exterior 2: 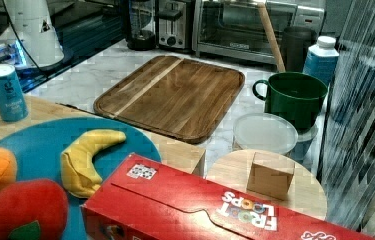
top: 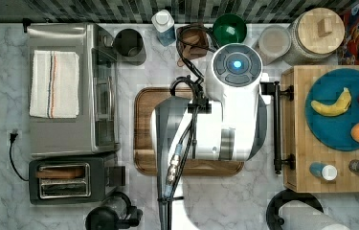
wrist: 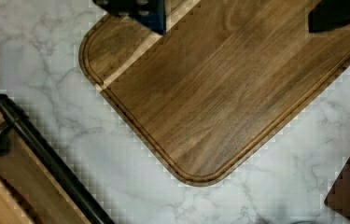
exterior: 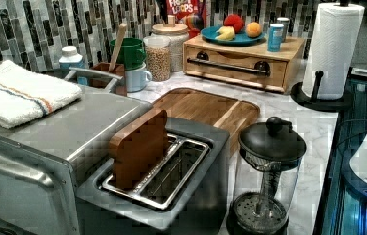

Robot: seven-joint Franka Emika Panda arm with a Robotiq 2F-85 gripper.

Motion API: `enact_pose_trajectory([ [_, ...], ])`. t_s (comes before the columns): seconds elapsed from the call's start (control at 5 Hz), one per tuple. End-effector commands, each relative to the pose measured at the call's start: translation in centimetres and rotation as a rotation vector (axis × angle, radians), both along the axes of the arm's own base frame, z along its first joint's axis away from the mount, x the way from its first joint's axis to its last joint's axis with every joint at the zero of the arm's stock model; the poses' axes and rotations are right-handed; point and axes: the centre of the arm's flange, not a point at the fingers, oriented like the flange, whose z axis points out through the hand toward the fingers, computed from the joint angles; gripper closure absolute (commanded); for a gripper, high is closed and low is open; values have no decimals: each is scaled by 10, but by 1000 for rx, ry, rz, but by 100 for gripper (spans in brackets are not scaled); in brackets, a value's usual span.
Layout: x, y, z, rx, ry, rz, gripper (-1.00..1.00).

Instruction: Open the drawer.

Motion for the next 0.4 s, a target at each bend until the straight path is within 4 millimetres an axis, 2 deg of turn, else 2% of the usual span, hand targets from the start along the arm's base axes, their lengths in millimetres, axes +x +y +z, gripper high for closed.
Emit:
enact_pose_trajectory([
  [0.2,-41,-48,-24,31,-43,360,-100],
  [0.4,-50,-71,-32,31,-10,465,-100],
])
